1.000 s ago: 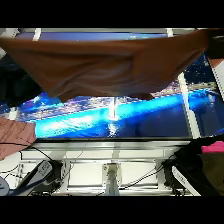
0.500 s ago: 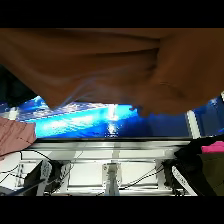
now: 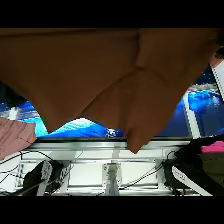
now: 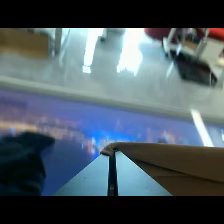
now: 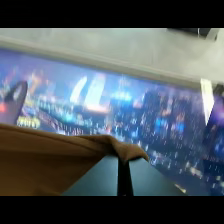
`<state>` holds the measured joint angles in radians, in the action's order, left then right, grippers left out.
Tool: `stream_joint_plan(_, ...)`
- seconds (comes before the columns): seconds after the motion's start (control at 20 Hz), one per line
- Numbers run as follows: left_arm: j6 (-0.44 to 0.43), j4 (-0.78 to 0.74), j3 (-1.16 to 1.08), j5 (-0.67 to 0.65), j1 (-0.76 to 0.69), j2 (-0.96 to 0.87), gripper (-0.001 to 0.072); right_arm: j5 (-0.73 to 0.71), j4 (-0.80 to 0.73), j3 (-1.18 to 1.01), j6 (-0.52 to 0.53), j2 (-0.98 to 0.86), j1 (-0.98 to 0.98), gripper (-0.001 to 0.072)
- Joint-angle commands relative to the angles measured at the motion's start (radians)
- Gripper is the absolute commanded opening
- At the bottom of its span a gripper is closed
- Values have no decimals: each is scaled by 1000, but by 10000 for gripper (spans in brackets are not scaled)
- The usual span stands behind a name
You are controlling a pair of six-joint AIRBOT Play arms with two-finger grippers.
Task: Fold the clothes and pants, and hang the long-sleeved shirts on hangers.
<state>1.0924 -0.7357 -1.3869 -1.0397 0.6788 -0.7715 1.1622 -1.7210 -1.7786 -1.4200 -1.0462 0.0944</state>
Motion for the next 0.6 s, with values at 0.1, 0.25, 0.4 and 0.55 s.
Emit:
stream_joint_plan(0.1,35,-383,0,-41,-348,-249,10,25,-8,32,-10,-161,-1,12)
stream_joint_plan(0.25,102,-598,0,28,-535,-411,12,-54,-6,105,-38,-168,-1,12)
stream_joint_plan(0.4,196,-701,0,207,-589,-522,13,-161,-8,194,-63,-193,-1,12)
stream_joint_plan(0.55,236,-721,0,394,-587,-564,13,-310,-9,277,-116,-245,-1,13)
